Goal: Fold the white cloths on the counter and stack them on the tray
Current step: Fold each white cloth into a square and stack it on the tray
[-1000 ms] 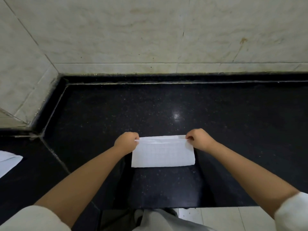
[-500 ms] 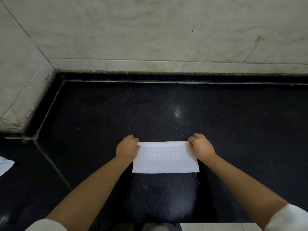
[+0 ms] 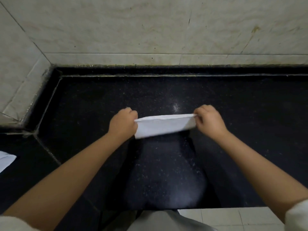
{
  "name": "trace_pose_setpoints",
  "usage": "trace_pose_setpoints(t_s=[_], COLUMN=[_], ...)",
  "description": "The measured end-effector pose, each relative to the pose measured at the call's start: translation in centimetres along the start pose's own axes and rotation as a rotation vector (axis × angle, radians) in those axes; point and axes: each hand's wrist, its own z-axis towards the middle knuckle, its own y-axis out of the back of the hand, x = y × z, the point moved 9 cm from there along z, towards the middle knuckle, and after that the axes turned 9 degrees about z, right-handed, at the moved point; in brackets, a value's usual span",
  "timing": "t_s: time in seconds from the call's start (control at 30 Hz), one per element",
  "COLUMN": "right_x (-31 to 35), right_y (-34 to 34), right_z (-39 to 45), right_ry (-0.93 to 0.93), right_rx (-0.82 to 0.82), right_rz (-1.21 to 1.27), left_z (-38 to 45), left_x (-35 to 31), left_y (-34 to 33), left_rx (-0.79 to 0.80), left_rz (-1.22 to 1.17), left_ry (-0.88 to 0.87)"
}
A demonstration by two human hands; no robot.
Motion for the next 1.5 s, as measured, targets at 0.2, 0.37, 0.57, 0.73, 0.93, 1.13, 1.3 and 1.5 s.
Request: trace_pose_setpoints(t_s=[0.2,0.37,0.57,0.73,0.93,1.13,1.3,1.5], right_x=[1.4,-0.1,-2.3,-3.3,-3.8,-2.6,2.1,11.9], right_y=[0.1,-7.5,-6.1,-7.9,-8.8,-8.6,-6.5,-9.9], right_z=[-4.2,-10.9,-10.4,-11.2,-11.8,-11.1,-7.8,-4.2], right_ry=[0.096,-0.049,-0.439,-0.786,-1.019,-1.036,-0.785,-0.408], right_rx=[-0.111,0.178,0.174,0.317,0.328,0.185,-0.108,-0.057], right_rz=[-0.002,-0.093,-0.035,-0.115,-0.045,0.221,0.484,0.457], left_z=[-4.2,-9.4,-8.2,-5.2,-5.7,-5.7,-5.4,-9.5], left_x=[-2.2,-2.9,-2.7,-3.5,-2.5,-2.4,-1.5,6.2], left_y=[-0.4,-9.4,-7.6,-9.2,-13.0,-13.3,-11.5,-10.1], left_rx=[-0.055,0.340,0.140,0.252,0.398,0.412,0.367,0.312], left_rz=[0.230,0.410,0.225,0.080,0.087,0.099,-0.063,-0.034], left_ry=[-0.316,-0.360,-0.232,0.035,0.129,0.119,0.146,0.284])
